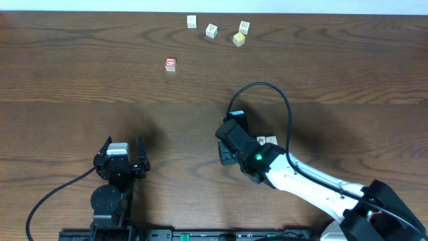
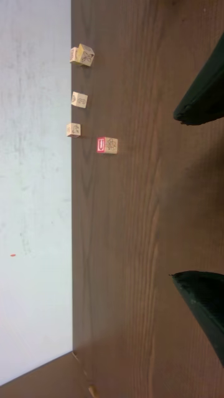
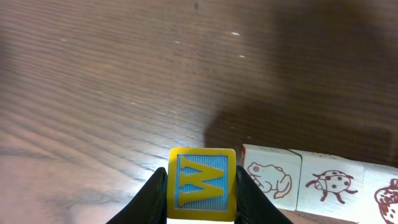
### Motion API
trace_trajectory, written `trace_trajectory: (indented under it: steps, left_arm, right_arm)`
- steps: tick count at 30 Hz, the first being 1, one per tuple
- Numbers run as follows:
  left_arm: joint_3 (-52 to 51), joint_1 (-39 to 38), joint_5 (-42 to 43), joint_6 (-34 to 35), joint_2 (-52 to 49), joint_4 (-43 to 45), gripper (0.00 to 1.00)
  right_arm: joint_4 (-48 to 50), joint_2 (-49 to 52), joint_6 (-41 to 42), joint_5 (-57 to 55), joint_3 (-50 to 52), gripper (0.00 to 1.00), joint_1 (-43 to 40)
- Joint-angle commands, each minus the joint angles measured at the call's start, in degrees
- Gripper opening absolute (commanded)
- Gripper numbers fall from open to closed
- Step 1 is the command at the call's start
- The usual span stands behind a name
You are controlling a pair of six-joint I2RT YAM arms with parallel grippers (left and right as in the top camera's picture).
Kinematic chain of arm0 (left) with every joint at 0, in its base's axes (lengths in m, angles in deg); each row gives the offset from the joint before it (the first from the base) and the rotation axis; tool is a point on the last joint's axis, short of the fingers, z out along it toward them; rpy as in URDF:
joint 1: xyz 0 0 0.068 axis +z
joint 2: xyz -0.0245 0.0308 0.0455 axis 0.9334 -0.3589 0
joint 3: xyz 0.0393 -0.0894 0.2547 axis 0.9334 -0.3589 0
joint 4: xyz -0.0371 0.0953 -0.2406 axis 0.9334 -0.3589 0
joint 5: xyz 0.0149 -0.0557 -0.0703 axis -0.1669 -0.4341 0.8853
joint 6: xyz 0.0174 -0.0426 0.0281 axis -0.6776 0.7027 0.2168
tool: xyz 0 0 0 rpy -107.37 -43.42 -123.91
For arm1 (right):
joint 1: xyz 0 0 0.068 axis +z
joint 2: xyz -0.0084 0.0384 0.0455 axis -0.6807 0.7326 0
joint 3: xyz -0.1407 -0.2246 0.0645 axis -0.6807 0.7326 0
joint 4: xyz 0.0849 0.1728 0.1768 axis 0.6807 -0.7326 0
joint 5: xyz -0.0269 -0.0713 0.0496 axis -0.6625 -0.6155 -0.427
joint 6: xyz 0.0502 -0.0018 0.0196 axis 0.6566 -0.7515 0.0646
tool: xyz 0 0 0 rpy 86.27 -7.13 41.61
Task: Lift 5 blocks
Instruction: 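Lower the W block beside the frog block and release it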
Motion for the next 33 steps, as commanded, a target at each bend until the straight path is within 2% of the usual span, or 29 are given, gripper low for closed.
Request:
trace_trajectory:
  steps: [1,33]
  left_arm:
    - [-1.2,-0.2,-0.7,0.5,0.1,-2.0,0.75]
    - [-1.2,-0.2,-0.7,0.5,0.1,-2.0,0.75]
  right_arm:
    - [0.2,2.6,1.2,-1.5,-1.1,0.01,0.2]
    - [2.9,3.8,1.2,-1.9,-1.1,0.06,0.3]
